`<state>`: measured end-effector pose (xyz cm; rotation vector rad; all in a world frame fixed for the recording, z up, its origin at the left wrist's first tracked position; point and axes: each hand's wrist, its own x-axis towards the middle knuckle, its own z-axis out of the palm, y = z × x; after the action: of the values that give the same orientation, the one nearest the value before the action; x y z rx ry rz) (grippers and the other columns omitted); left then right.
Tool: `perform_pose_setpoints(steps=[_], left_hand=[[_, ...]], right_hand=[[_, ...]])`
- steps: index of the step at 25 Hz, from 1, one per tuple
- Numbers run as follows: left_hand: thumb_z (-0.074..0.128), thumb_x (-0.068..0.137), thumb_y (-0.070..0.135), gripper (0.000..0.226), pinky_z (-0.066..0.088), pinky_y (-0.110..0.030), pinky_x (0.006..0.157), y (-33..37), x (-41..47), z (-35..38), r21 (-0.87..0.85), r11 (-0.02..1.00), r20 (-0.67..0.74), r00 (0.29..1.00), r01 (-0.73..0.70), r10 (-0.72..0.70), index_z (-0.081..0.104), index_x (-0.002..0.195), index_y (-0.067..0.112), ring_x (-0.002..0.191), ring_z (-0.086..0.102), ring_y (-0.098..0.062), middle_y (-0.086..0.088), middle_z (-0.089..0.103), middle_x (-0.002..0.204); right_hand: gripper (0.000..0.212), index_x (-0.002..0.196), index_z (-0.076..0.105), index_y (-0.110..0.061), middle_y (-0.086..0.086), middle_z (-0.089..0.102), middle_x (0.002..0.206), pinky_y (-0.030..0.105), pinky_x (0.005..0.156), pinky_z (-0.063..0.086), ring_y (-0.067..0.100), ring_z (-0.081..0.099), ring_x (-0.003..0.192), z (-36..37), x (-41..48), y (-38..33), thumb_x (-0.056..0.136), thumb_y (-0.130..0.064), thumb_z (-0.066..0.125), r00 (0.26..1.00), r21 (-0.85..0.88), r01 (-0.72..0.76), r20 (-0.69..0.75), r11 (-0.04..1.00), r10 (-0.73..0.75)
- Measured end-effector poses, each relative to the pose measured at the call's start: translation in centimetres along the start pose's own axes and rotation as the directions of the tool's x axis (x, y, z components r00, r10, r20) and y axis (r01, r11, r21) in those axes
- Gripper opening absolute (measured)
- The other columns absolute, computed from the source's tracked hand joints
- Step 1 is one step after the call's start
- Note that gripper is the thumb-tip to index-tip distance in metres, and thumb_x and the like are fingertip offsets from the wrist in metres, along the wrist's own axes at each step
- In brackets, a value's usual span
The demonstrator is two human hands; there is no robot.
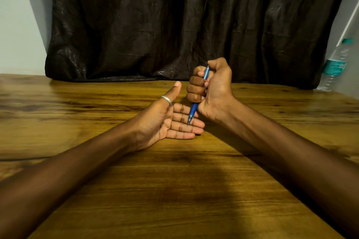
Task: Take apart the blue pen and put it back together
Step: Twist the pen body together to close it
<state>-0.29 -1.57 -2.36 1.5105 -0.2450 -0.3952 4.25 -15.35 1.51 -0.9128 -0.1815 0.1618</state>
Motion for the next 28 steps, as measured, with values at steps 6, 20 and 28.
perform_pose_setpoints(steps=[6, 20, 28], left_hand=[[0.026, 0.095, 0.072, 0.087, 0.056, -0.045, 0.099, -0.03, -0.04, 0.00, 0.010, 1.000, 0.004, 1.000, 0.000, 0.000, 0.064, 0.123, -0.001, 0.108, 0.075, -0.033, -0.022, 0.077, 0.113], [0.025, 0.096, 0.071, 0.087, 0.059, -0.041, 0.095, 0.10, -0.11, 0.21, 0.013, 1.000, 0.000, 1.000, 0.007, -0.007, 0.063, 0.123, -0.002, 0.108, 0.075, -0.033, -0.023, 0.076, 0.114], [0.024, 0.096, 0.071, 0.087, 0.060, -0.040, 0.094, 0.00, -0.14, 0.17, 0.031, 1.000, 0.008, 1.000, -0.001, 0.001, 0.064, 0.123, -0.001, 0.108, 0.075, -0.031, -0.022, 0.077, 0.114]], right_hand=[[0.044, 0.053, 0.041, -0.019, -0.008, 0.023, 0.043, 0.017, 0.039, 0.011, 0.008, 0.014, 0.036, -0.01, -0.08, 0.10, 0.091, -0.041, 0.034, 1.000, -0.008, 0.001, -0.011, 1.000, -0.001], [0.044, 0.054, 0.042, -0.019, -0.008, 0.024, 0.043, 0.017, 0.038, 0.011, 0.008, 0.015, 0.036, -0.01, 0.00, 0.23, 0.091, -0.042, 0.034, 0.999, -0.020, -0.006, -0.033, 1.000, 0.005], [0.043, 0.055, 0.043, -0.018, -0.008, 0.024, 0.043, 0.016, 0.037, 0.012, 0.008, 0.015, 0.036, -0.10, 0.21, 0.19, 0.091, -0.041, 0.034, 0.999, -0.023, -0.010, -0.042, 1.000, 0.009]])
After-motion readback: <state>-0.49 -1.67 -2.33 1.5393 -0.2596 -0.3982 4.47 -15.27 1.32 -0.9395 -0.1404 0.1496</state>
